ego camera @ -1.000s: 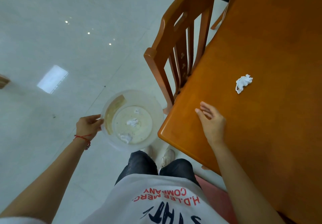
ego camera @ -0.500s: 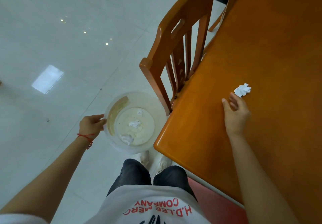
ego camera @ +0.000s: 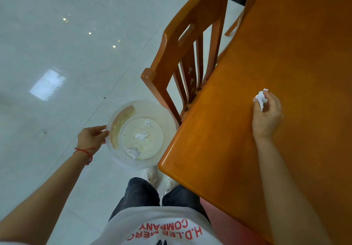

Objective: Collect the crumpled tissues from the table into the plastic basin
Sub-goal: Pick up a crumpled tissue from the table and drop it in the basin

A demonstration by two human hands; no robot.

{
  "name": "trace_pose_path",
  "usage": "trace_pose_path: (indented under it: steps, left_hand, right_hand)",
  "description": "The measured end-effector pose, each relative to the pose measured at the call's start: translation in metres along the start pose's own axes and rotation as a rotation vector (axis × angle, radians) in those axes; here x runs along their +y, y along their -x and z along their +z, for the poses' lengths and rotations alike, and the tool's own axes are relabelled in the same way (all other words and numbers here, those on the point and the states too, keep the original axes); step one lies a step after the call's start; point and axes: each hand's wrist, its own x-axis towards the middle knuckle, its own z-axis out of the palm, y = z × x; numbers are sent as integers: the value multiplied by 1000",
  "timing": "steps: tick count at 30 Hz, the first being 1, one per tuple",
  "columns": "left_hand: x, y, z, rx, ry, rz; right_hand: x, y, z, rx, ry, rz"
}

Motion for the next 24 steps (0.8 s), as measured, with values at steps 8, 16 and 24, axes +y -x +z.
trace_pose_path:
  steps: [8,16,24]
  left_hand:
    - [-1,-1,1,12,-9,-13]
    - [2,0,2,24,3,-33]
    - [0,-2,1,8,-5,-28]
  right_hand:
    - [17,-30,7,-89,89,77]
    - [26,-22,19,-196,151,143]
    - [18,-11,23,-161,153,93]
